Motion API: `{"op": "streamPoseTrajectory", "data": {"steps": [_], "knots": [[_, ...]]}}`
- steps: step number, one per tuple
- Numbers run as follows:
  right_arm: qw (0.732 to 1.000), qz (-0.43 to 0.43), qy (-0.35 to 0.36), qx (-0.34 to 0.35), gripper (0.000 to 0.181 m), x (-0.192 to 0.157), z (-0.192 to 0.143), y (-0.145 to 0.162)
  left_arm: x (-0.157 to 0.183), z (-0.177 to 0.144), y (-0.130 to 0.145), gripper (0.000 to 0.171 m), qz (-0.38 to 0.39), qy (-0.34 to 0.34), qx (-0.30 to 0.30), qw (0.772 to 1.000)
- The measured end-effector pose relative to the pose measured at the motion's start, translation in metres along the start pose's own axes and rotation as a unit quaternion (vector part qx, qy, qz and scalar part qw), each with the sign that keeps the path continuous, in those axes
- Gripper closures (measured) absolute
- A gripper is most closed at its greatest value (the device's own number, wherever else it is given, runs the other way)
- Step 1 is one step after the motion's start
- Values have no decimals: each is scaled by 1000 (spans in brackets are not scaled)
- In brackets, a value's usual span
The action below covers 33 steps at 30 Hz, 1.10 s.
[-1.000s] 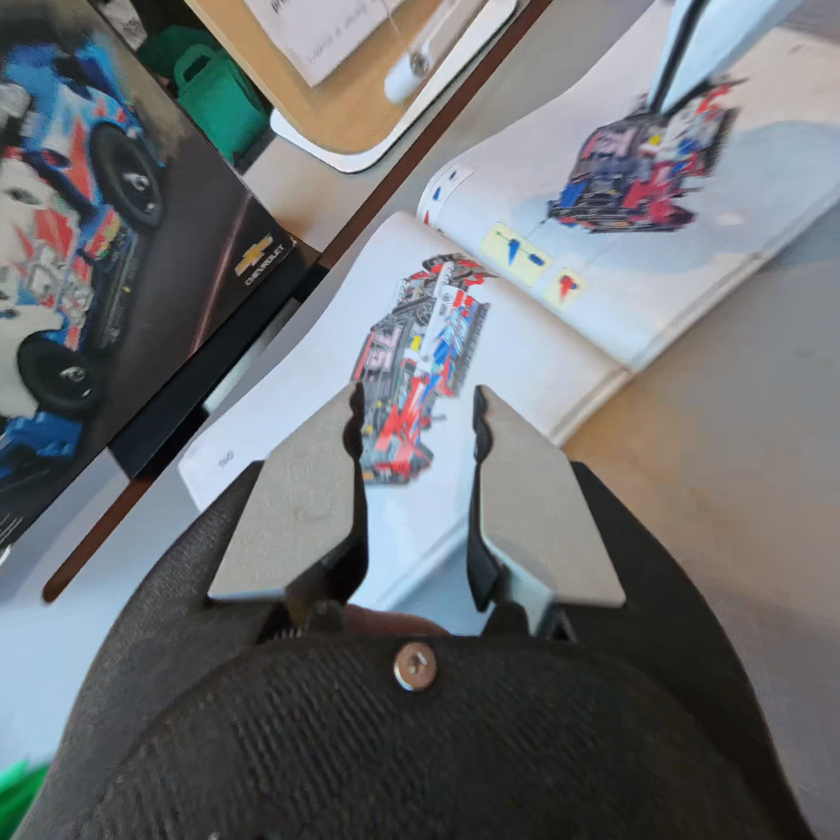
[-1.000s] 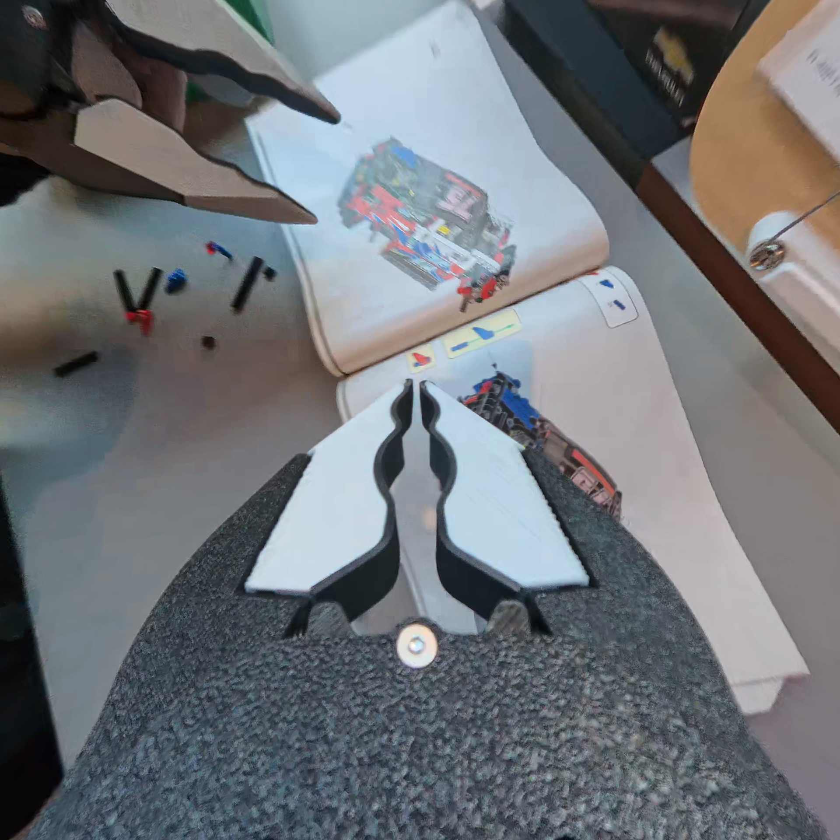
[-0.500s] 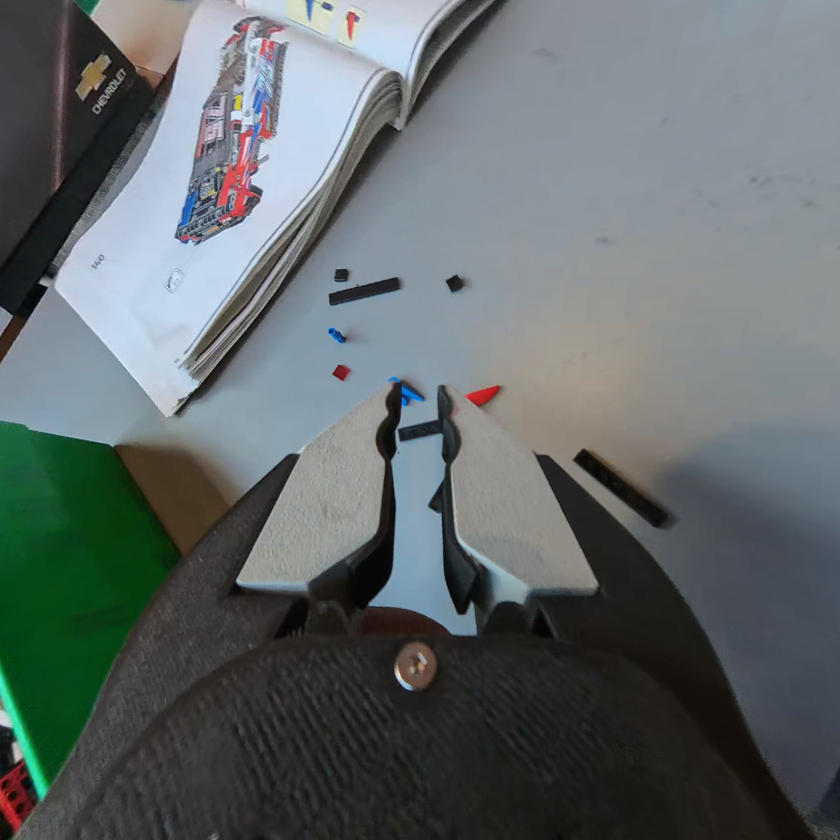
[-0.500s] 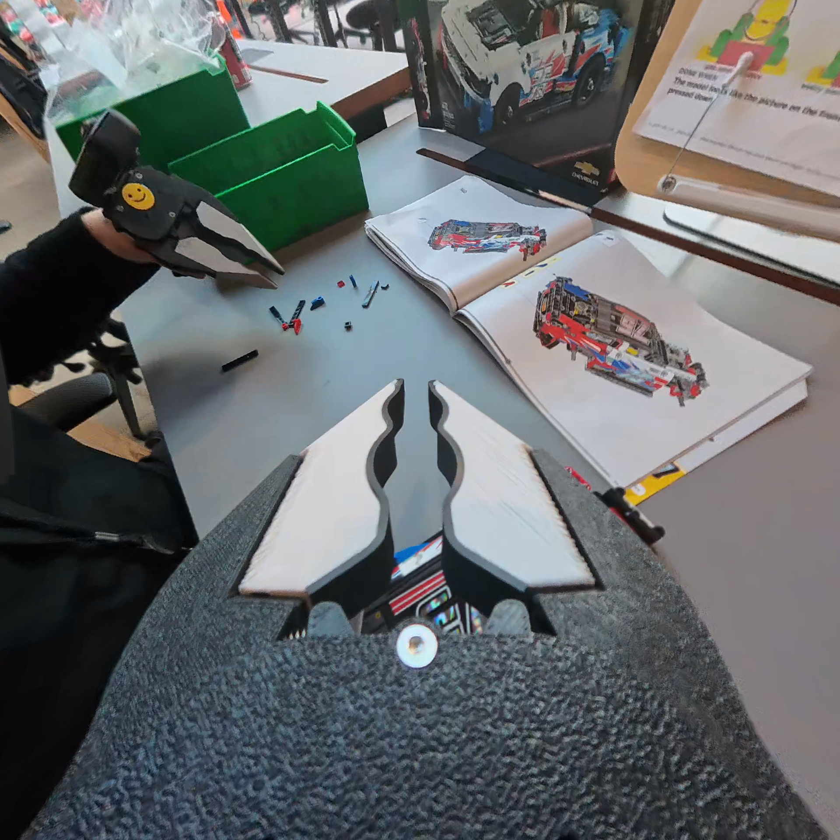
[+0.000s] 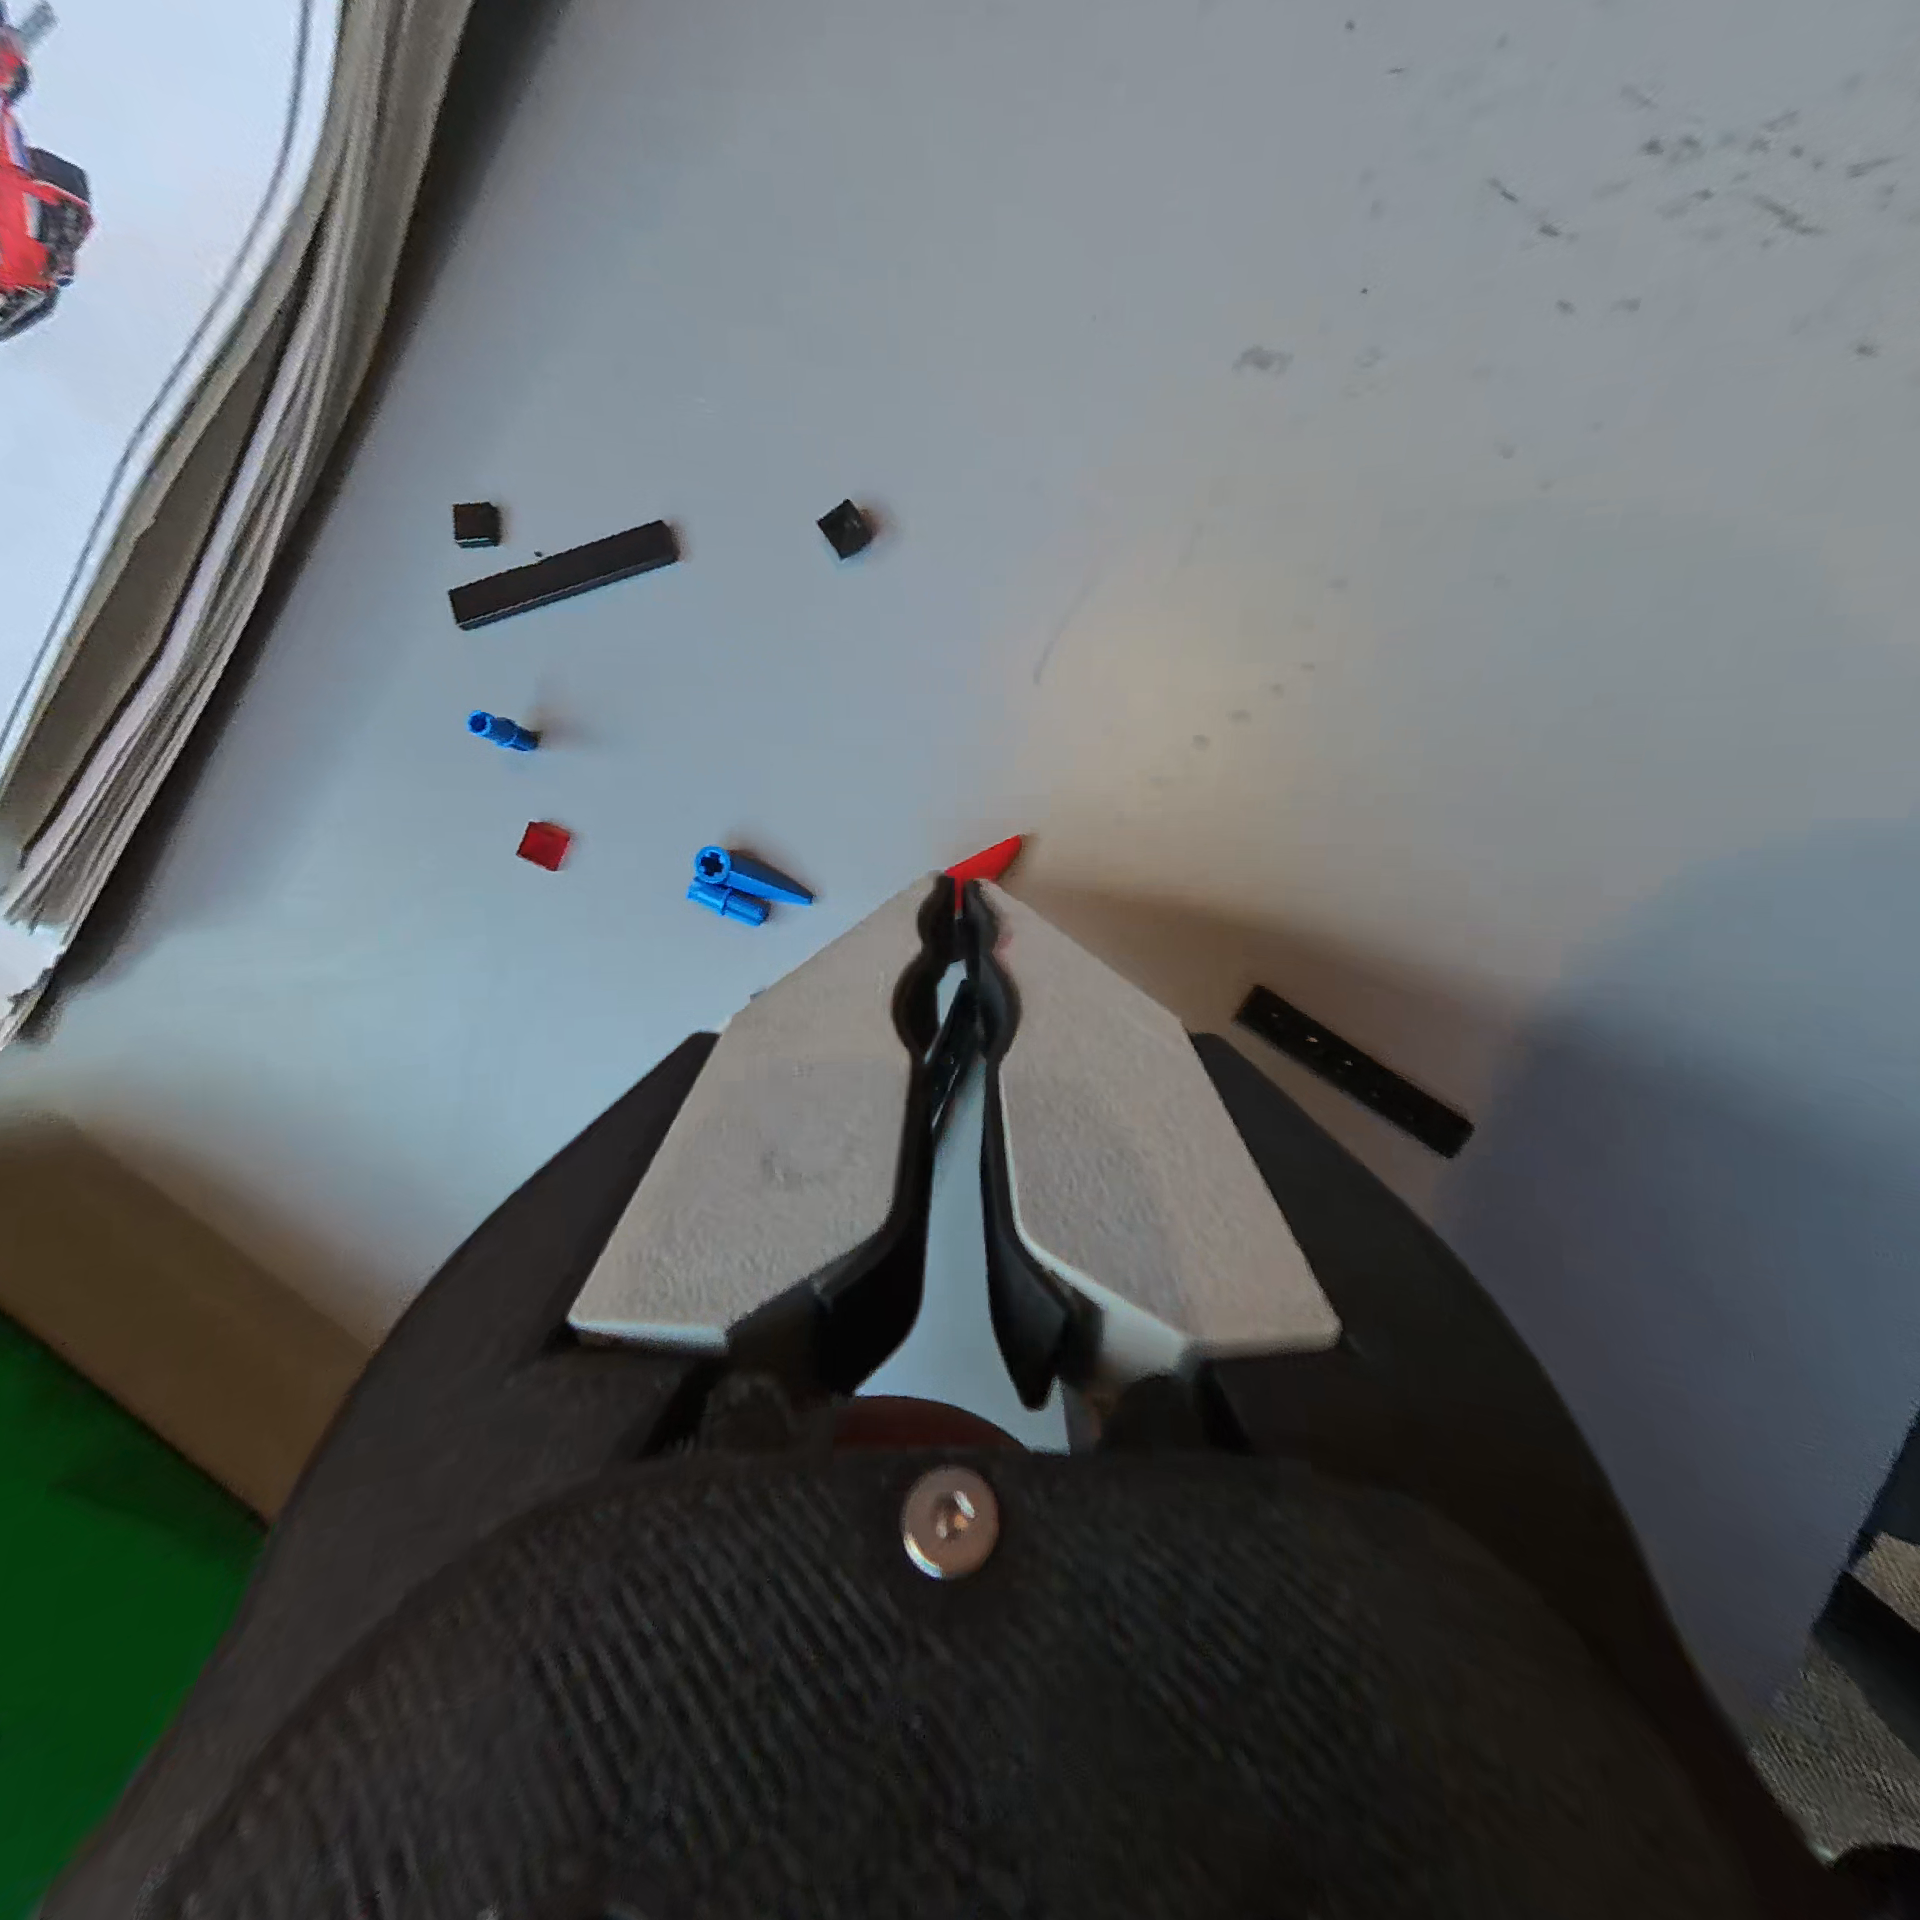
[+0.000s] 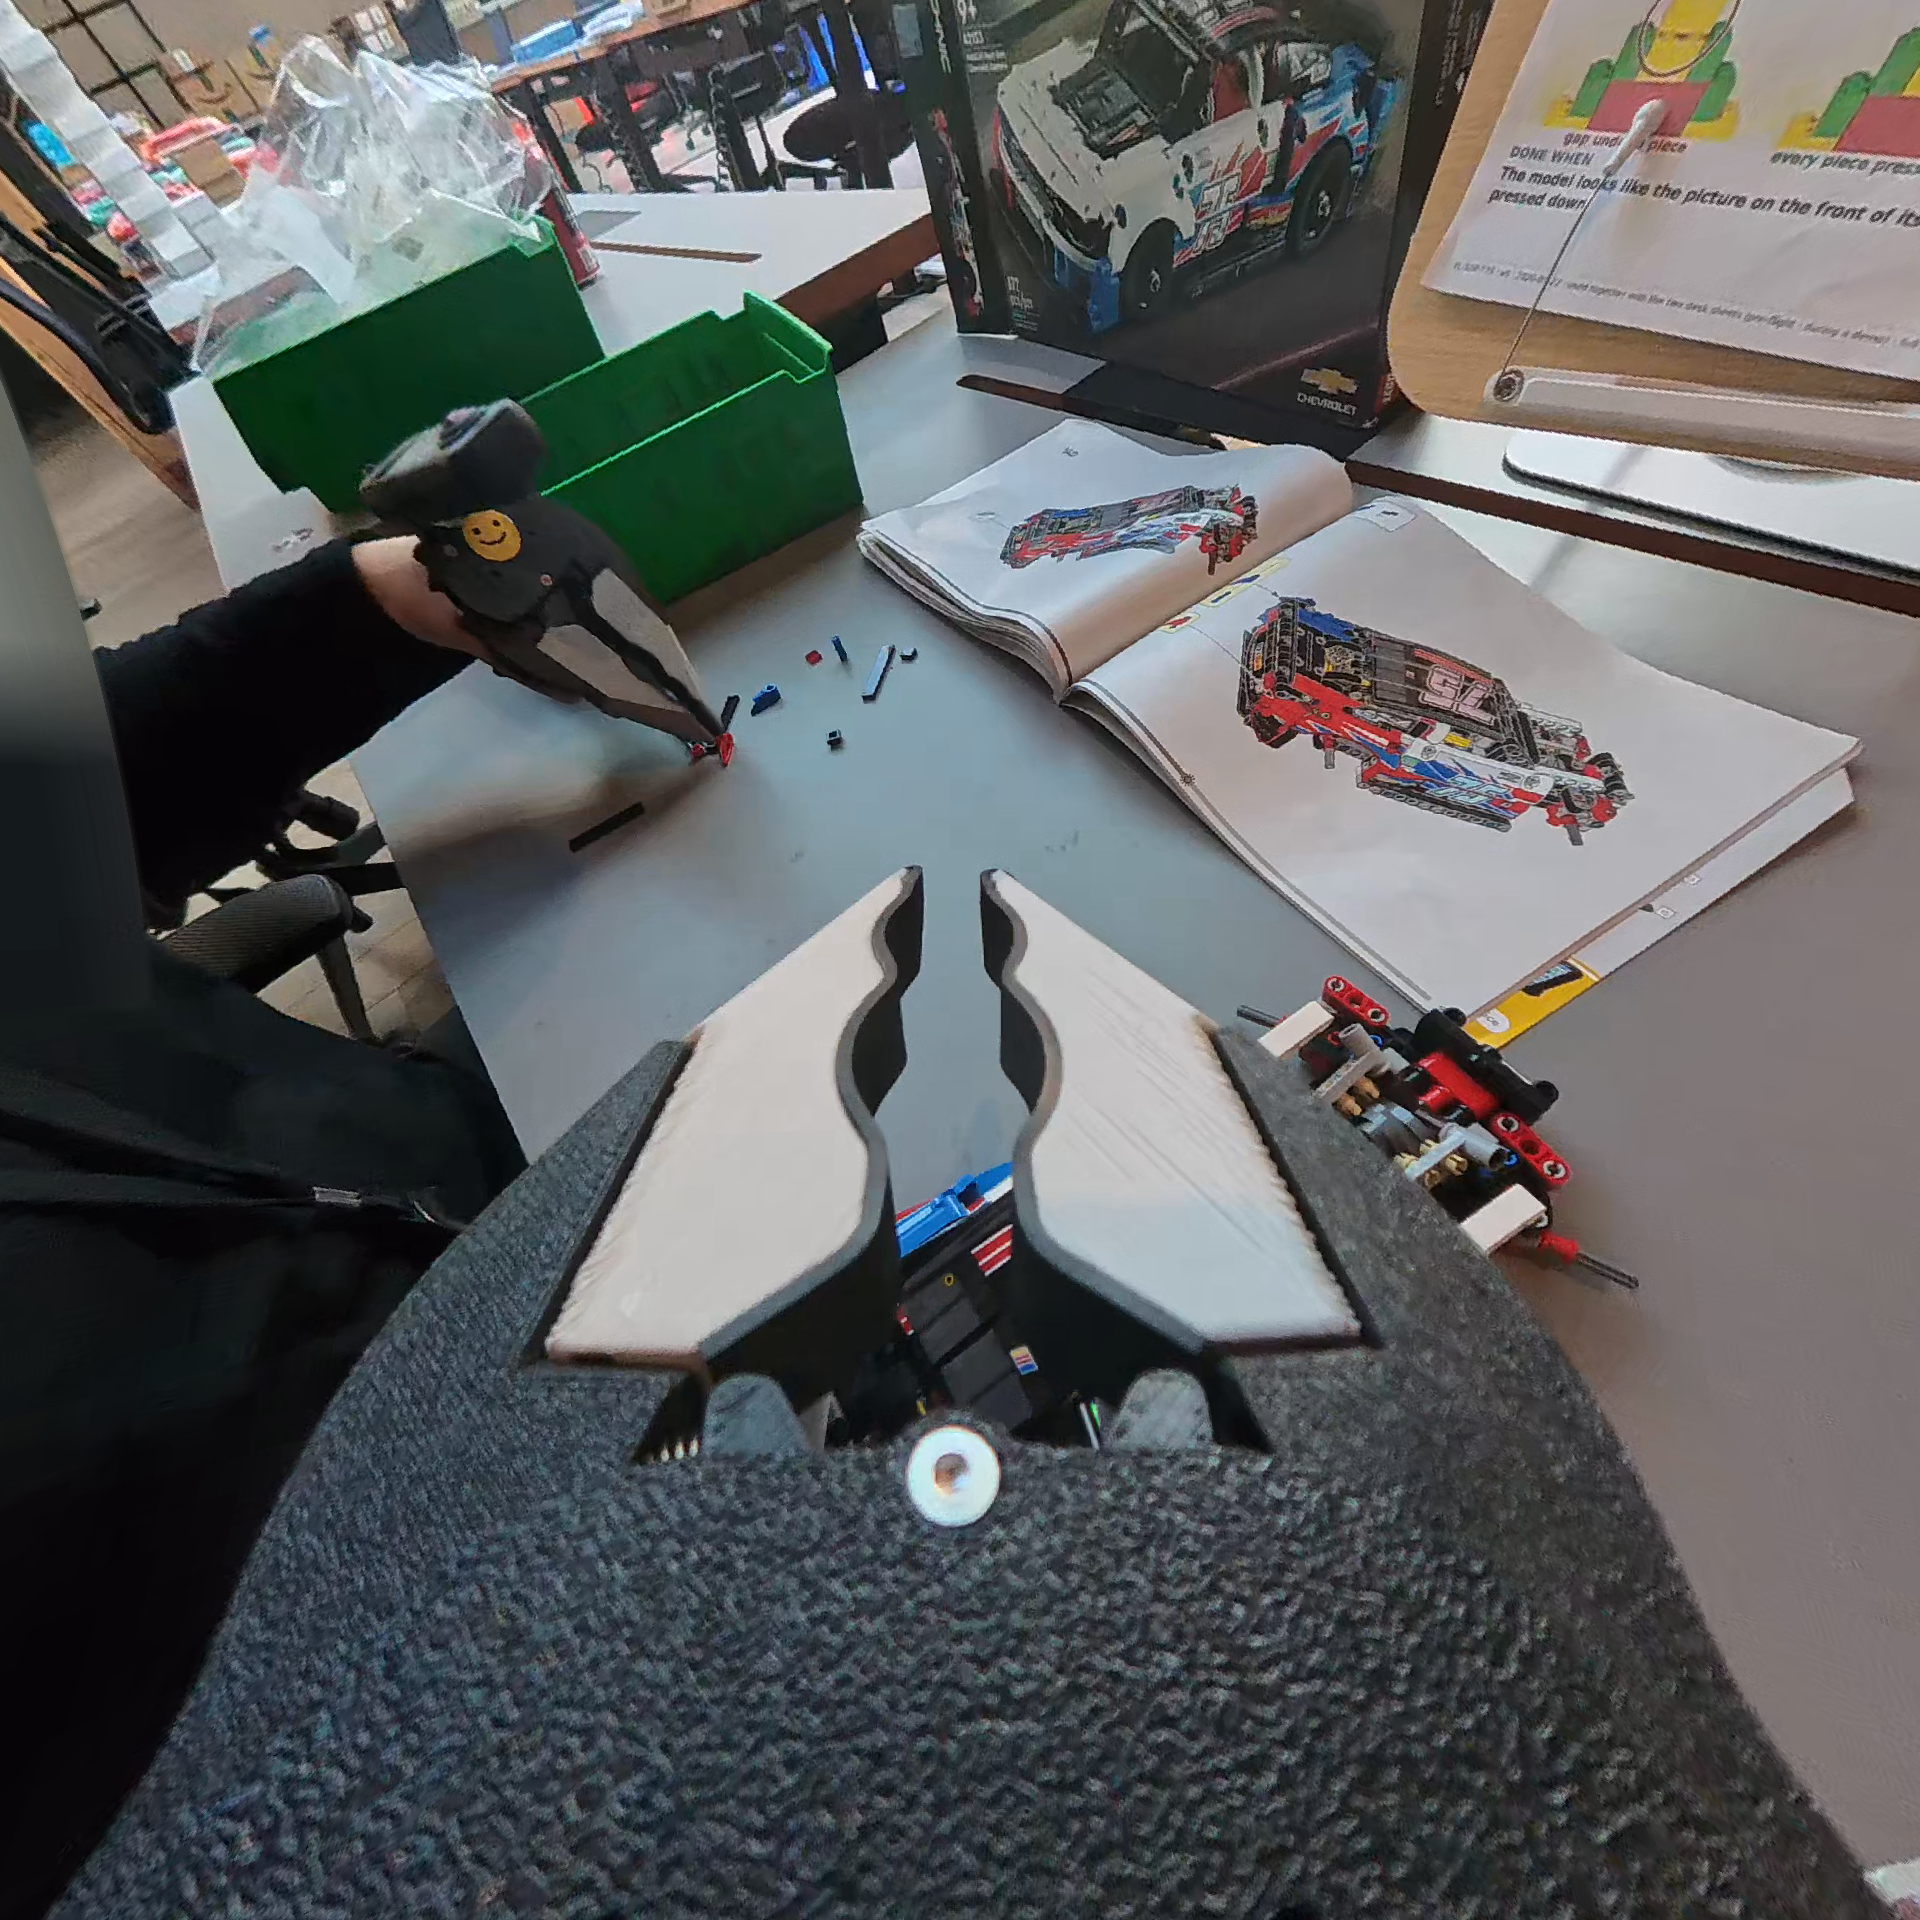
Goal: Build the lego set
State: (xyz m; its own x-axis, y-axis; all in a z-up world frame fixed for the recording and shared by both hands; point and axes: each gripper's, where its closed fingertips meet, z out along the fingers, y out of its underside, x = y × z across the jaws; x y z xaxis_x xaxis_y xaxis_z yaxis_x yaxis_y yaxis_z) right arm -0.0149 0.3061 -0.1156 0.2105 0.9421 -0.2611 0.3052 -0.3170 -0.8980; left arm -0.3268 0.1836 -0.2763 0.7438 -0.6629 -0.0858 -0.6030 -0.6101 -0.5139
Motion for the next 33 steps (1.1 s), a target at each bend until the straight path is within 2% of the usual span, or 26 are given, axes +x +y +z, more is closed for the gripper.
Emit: {"op": "streamPoseTrajectory", "data": {"steps": [7, 13, 17, 22, 28, 33], "knots": [[1000, -1, 4, 6, 172, 1, -9, -1, 6, 12, -8, 171, 11, 2, -11, 1000], [1000, 5, 11, 5, 171, 7, -14, 6, 15, 28, -35, 171, 34, 5, 2, 999], [1000, 12, 15, 12, 171, 12, -20, 7, -7, 7, -48, 171, 13, -31, 39, 999], [1000, 21, 14, 16, 172, 15, -24, 14, -18, -20, -27, 165, -20, -27, 29, 999], [999, 30, 7, 21, 172, 12, -20, 17, -9, 1, -5, 159, -12, -23, -17, 1000], [1000, 20, 10, 15, 172, 6, -22, 16, -3, 15, -10, 165, 0, -13, -22, 1000]]}}
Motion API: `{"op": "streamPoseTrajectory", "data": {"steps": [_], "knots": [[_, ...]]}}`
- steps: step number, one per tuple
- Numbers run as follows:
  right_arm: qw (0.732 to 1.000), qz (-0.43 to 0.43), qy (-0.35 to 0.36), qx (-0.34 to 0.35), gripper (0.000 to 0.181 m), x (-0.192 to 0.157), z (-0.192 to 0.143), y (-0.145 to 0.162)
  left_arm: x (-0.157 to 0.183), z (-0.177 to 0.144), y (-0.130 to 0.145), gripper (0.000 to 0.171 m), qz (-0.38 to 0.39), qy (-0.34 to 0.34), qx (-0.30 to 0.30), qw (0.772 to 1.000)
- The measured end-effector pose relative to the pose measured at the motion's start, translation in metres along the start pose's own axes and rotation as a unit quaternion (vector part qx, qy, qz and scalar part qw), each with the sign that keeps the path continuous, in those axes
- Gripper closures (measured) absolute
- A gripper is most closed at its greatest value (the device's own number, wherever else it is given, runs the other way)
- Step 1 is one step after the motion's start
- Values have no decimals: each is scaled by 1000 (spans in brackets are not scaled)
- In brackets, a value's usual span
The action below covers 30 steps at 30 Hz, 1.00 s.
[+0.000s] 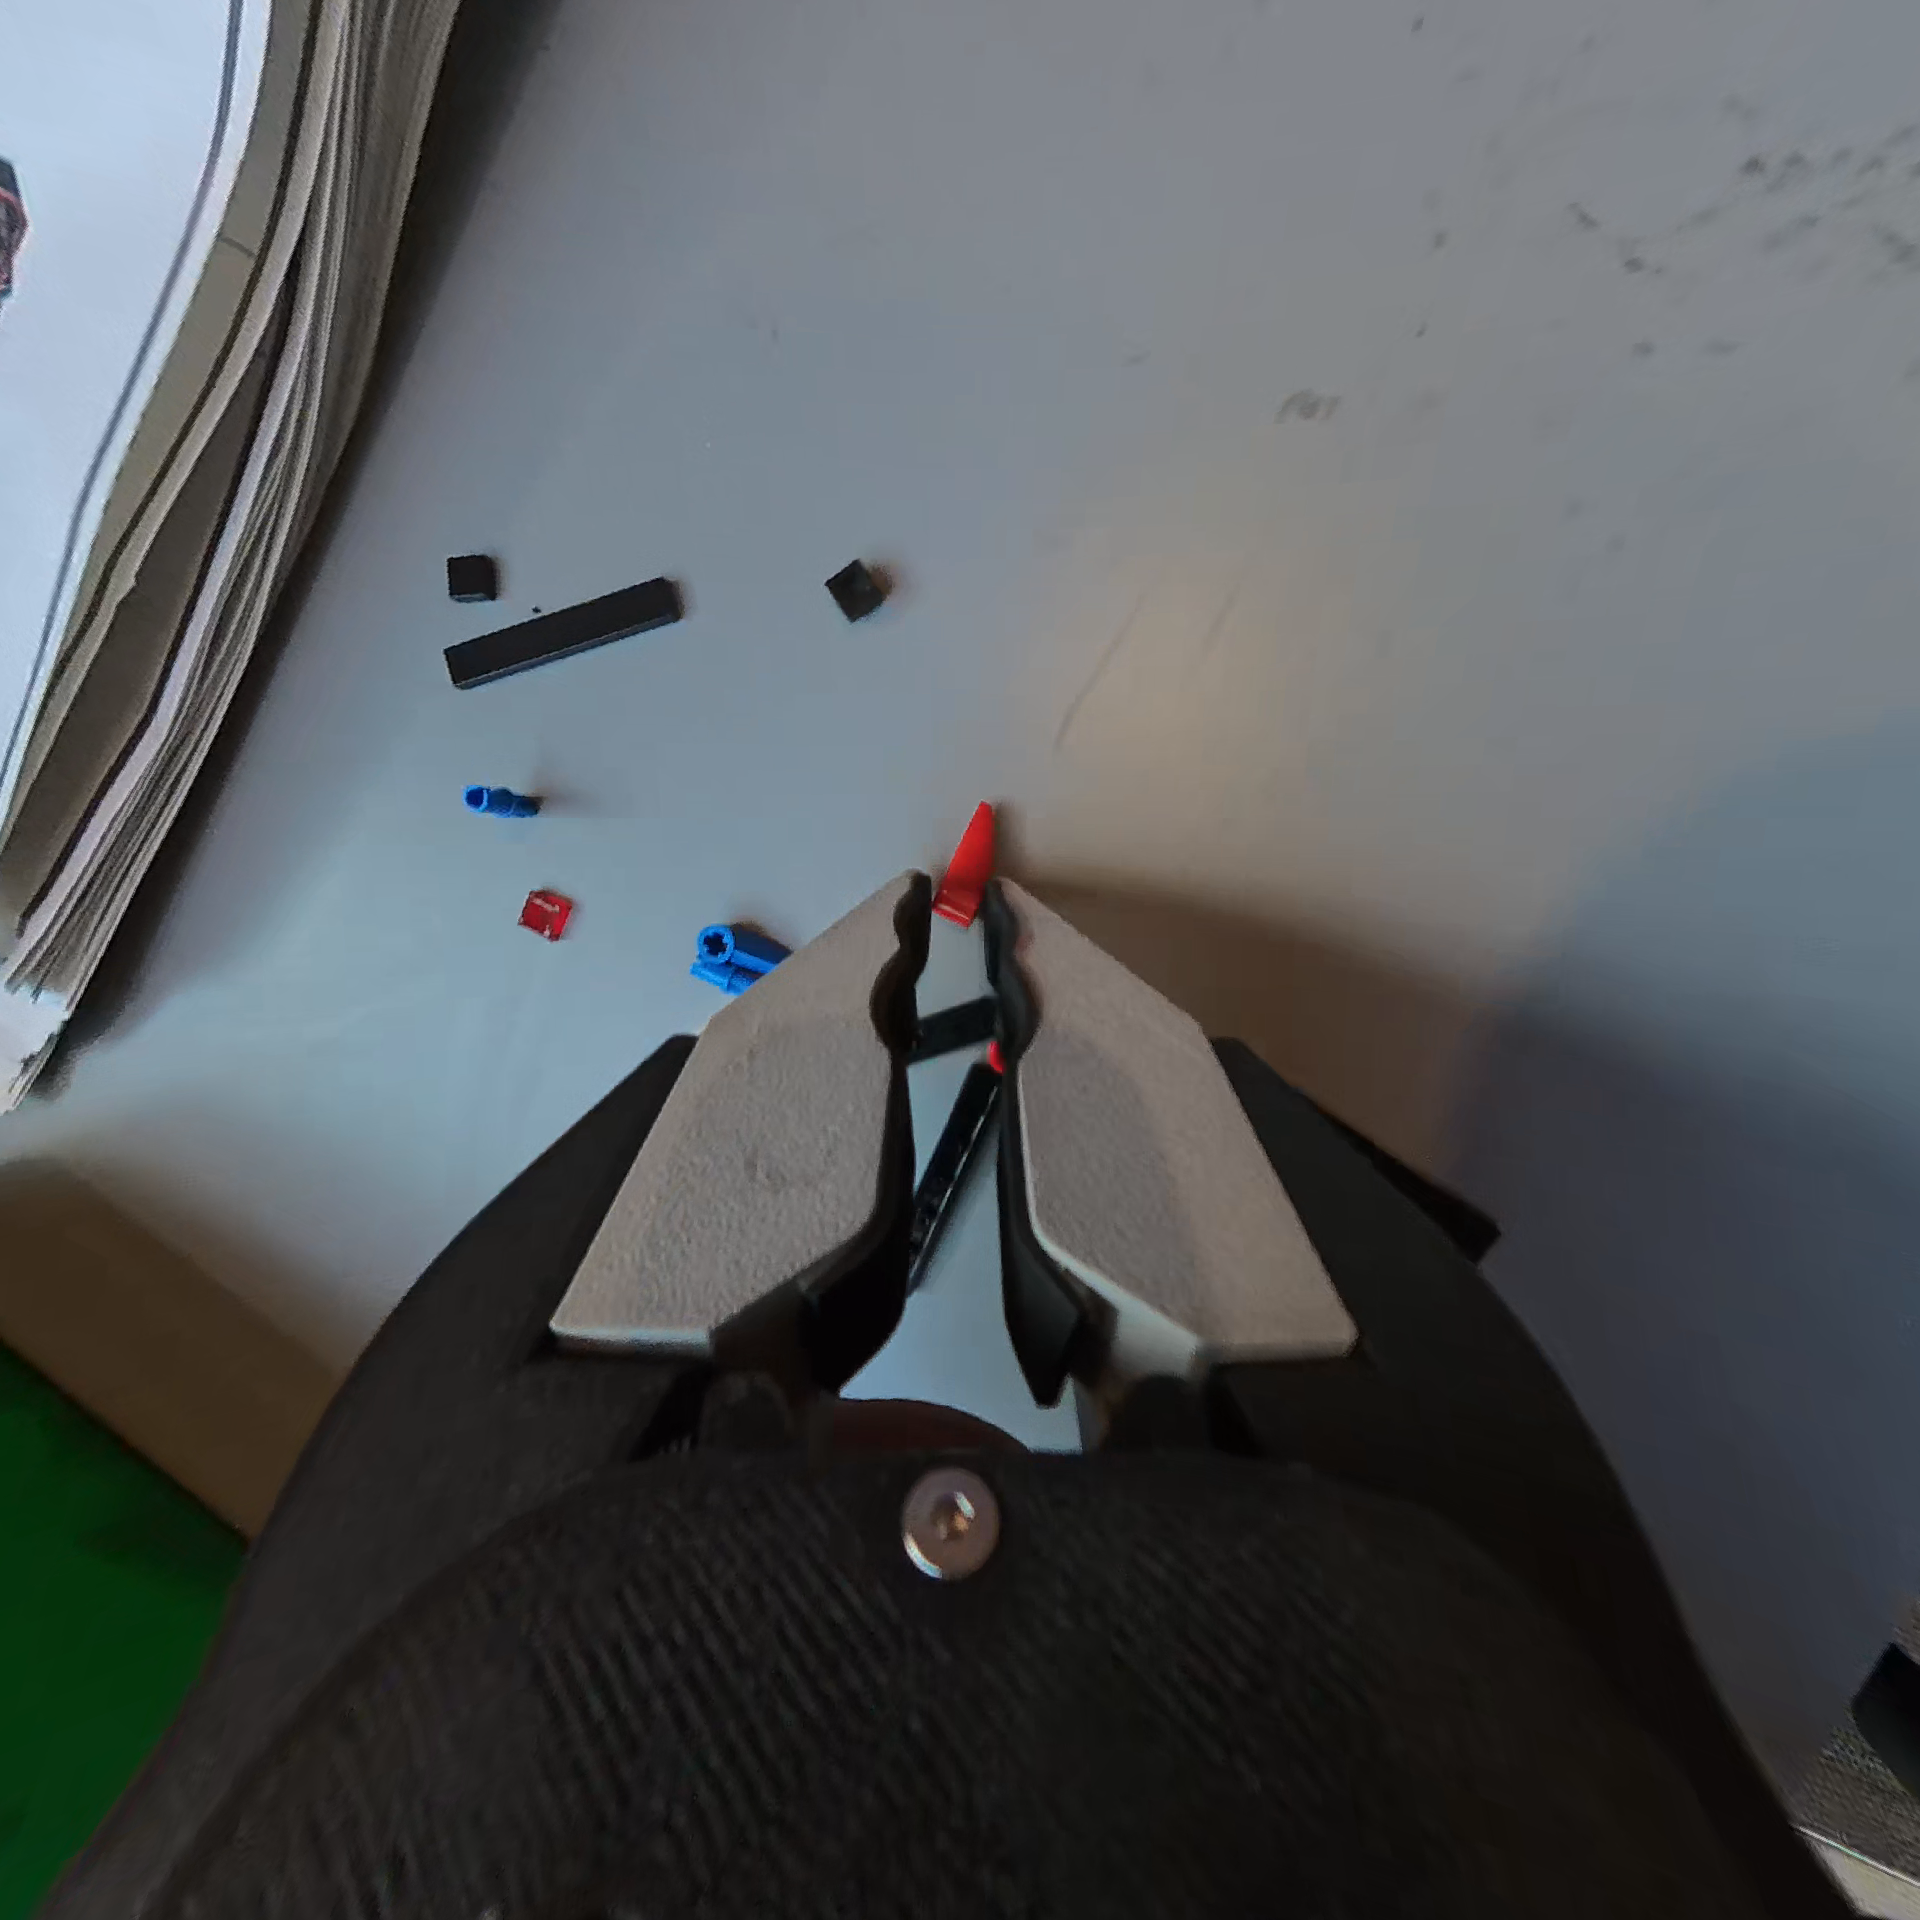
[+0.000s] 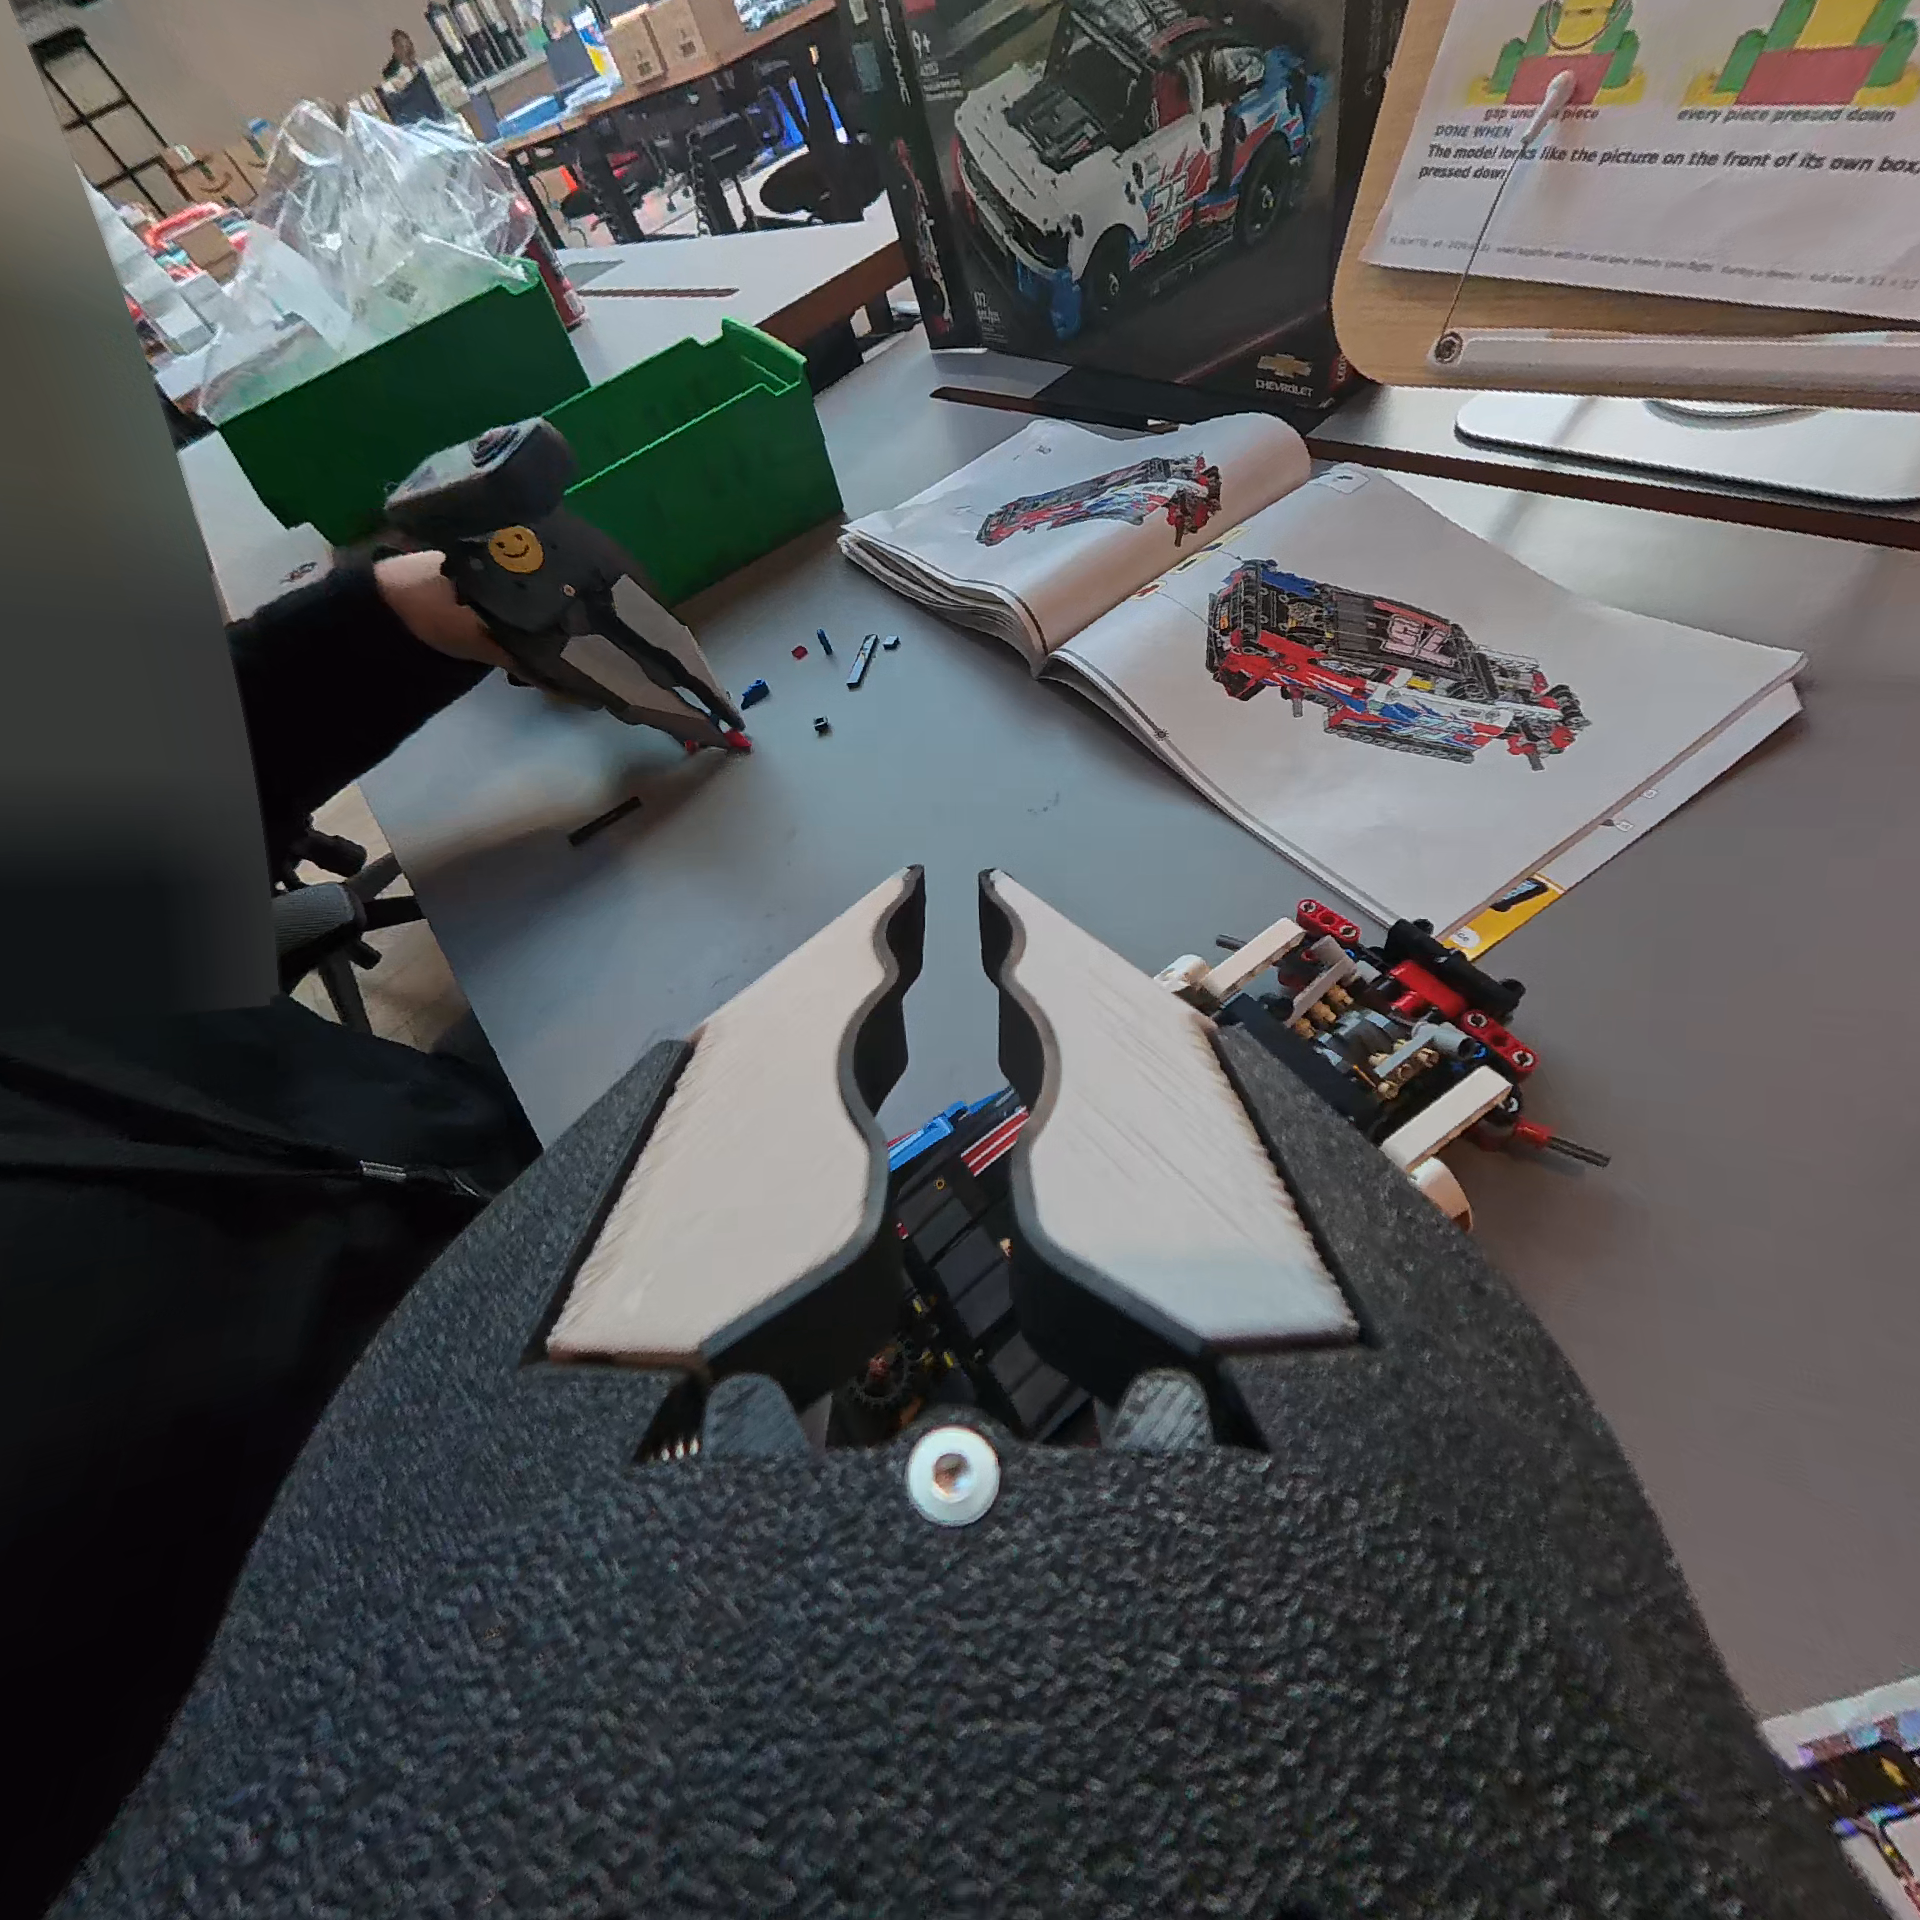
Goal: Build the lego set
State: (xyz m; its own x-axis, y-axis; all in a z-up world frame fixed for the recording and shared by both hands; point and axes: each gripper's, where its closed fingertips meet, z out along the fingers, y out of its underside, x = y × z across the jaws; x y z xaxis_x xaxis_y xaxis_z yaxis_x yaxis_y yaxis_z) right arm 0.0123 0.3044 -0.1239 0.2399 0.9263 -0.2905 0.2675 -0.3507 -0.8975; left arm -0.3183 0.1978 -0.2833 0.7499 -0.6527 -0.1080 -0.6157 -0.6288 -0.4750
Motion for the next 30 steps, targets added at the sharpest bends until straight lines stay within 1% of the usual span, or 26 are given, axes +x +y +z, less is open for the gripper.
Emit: {"op": "streamPoseTrajectory", "data": {"steps": [3, 7, 8, 10, 11, 12, 13, 15, 17, 19, 20, 22, 26, 30], "knots": [[1000, -2, 3, 4, 172, -2, -3, -1, 6, 9, -17, 165, 3, 7, 8, 1000], [1000, 2, -2, 7, 172, -2, -1, 0, 27, 38, -72, 164, 14, 15, 48, 999], [1000, 3, -5, 7, 172, -3, 1, 0, 30, 44, -84, 164, 18, 8, 55, 998], [1000, 0, -8, 6, 172, -5, 2, 1, 30, 47, -97, 151, 15, -8, 64, 998], [1000, -2, -9, 4, 172, -6, 1, 1, 30, 41, -99, 151, 8, -5, 76, 997], [1000, -6, -7, 1, 172, -7, 0, 3, 26, 32, -97, 152, -4, -4, 91, 996], [1000, -8, -5, -1, 172, -7, -2, 4, 18, 21, -89, 152, -21, -10, 96, 995], [1000, -7, 0, -1, 172, -5, -7, 7, -1, -4, -62, 151, -43, -35, 84, 995], [1000, 0, 0, 5, 172, -2, -10, 8, -19, -25, -33, 156, -52, -70, 68, 994], [1000, 8, -3, 13, 173, 0, -12, 8, -30, -35, -9, 157, -53, -86, 46, 994], [1000, 10, -6, 16, 173, 1, -11, 8, -33, -37, -1, 156, -55, -88, 38, 994], [1000, 12, -12, 22, 173, -1, -10, 6, -35, -34, 5, 155, -50, -87, 30, 995], [1000, 0, -16, 14, 173, -8, -7, 5, -36, -18, 8, 153, -28, -75, 11, 997], [1000, -9, -6, 7, 173, -10, -11, 7, -39, -6, 11, 155, -3, -68, -10, 998]]}}
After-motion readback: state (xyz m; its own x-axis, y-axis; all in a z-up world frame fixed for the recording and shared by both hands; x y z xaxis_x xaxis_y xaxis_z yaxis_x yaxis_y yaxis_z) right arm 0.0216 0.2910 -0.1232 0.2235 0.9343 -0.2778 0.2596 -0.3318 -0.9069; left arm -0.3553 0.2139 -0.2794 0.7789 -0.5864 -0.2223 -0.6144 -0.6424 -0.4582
